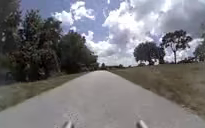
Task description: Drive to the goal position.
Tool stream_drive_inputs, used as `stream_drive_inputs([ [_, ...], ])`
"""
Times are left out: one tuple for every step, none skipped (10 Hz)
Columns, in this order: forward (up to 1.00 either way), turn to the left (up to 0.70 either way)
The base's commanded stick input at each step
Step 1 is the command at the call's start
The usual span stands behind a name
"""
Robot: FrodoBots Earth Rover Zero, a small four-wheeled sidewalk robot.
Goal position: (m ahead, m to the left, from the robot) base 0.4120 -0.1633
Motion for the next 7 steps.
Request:
stream_drive_inputs([
  [0.50,0.00],
  [0.50,0.00],
  [0.50,0.00],
  [0.50,0.00],
  [0.50,0.00],
  [0.50,0.00],
  [0.50,0.00],
])
